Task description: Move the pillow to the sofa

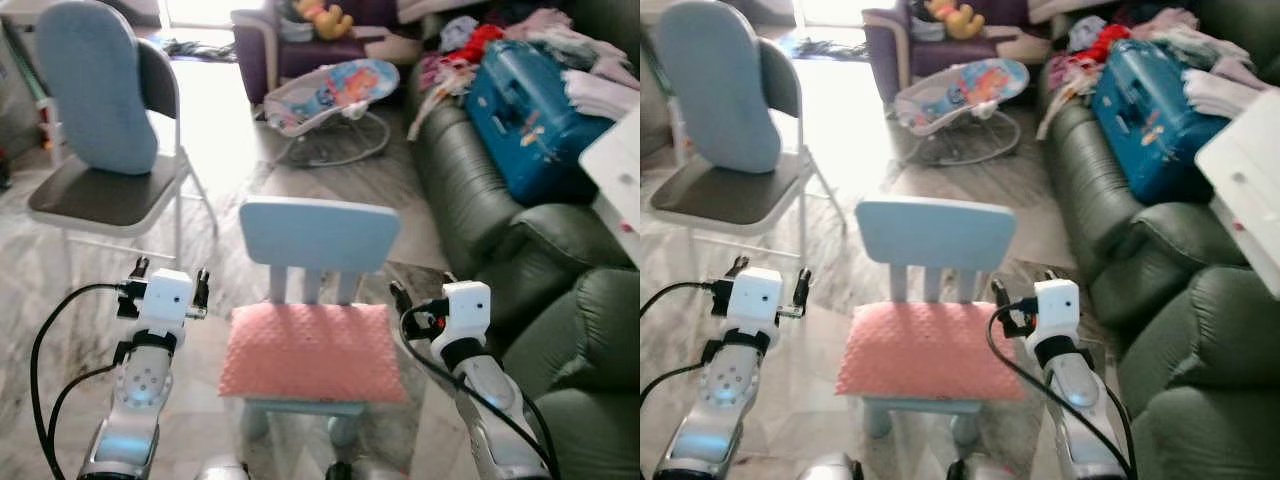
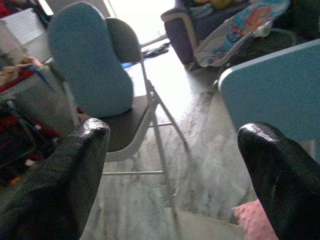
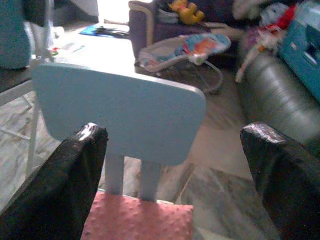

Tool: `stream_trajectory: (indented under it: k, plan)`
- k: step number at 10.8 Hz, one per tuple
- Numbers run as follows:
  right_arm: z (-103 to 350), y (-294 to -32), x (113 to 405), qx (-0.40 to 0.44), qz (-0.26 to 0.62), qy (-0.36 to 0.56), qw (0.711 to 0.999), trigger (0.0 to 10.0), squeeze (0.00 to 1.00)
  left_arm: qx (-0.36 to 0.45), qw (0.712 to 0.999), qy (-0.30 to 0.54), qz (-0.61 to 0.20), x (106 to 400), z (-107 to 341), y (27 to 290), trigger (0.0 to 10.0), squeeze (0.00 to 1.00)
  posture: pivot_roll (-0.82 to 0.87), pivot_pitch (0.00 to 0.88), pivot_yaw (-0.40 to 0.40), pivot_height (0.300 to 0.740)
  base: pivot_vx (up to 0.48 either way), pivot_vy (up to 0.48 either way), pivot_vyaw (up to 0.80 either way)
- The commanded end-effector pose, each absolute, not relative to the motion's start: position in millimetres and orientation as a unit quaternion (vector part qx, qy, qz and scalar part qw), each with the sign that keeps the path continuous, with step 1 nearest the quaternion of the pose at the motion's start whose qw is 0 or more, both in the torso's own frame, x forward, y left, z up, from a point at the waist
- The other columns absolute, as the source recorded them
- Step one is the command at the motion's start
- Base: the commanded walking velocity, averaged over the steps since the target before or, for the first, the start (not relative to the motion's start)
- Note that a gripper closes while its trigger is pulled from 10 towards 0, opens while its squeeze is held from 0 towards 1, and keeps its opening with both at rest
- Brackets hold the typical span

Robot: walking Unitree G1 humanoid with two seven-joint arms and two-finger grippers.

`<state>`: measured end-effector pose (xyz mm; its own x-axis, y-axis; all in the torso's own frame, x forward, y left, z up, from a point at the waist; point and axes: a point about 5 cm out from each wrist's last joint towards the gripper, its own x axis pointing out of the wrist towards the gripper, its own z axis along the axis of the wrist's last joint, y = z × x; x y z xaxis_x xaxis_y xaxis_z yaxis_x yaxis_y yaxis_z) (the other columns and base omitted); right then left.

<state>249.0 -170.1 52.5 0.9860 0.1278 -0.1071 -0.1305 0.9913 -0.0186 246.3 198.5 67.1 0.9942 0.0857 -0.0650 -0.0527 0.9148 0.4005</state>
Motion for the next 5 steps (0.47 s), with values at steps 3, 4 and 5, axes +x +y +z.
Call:
stream_trajectory:
  k: [3,4,5]
  plan:
    - [64,-179,262,-0.014,0.02,0.02,1.0,10.0,0.0,0.229,0.973,0.025,0.026,257,79,192,10.0,0.0,0.03,0.051,-0.021,0.74,0.0,0.0,-0.15]
    - [61,-183,262,-0.004,0.008,0.026,1.0,10.0,0.0,0.226,0.973,0.027,0.018,258,74,186,10.0,0.0,0.01,0.034,-0.035,0.74,0.0,0.0,-0.76]
    - [59,-179,258,-0.005,0.026,0.025,0.999,10.0,0.0,0.22,0.975,0.03,0.013,259,72,178,10.0,0.0,-0.01,0.028,-0.031,0.74,0.0,0.0,0.0]
